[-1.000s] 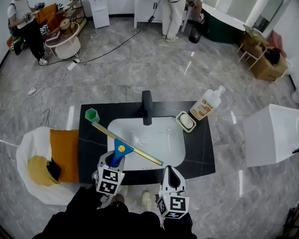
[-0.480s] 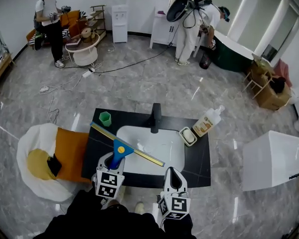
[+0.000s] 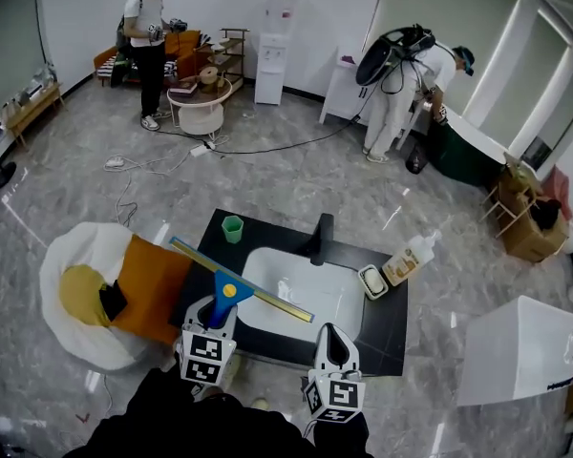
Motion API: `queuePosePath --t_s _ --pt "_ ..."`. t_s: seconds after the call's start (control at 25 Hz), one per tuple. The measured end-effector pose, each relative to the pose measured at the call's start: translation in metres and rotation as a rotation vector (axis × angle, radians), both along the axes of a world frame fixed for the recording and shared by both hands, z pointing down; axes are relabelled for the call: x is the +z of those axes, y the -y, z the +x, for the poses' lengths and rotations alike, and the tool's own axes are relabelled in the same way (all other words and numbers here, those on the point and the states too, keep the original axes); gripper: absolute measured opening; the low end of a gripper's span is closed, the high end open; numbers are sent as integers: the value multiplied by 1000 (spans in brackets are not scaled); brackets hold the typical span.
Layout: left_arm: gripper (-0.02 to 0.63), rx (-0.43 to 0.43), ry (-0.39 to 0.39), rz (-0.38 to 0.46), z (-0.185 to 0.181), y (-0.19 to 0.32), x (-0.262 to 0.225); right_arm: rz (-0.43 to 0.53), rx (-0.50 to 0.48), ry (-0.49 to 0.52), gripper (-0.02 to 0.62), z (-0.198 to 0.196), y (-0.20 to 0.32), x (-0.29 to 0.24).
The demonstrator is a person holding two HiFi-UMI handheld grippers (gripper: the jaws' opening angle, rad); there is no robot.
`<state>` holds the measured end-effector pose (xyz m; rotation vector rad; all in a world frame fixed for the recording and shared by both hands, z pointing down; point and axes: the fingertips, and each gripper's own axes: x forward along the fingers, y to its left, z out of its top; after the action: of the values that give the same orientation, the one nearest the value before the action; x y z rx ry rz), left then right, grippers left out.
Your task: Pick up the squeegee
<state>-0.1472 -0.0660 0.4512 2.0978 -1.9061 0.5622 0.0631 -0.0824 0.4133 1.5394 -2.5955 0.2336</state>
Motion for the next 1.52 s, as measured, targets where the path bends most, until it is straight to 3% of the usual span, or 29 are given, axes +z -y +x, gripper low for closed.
queuePosePath --t_s 0.32,0.68,1.0,1.52 --pt "128 -134 4 37 -32 -60 -13 37 -119 4 15 -30 -27 -11" --pt "129 -218 13 66 -44 -119 -20 53 -195 0 15 -45 -61 -11" --pt "129 -251 14 67 -55 -146 -18 55 -228 -3 15 -58 -78 -7" --pt "129 -235 24 72 -60 -147 -24 54 -214 -3 14 -61 -83 -10"
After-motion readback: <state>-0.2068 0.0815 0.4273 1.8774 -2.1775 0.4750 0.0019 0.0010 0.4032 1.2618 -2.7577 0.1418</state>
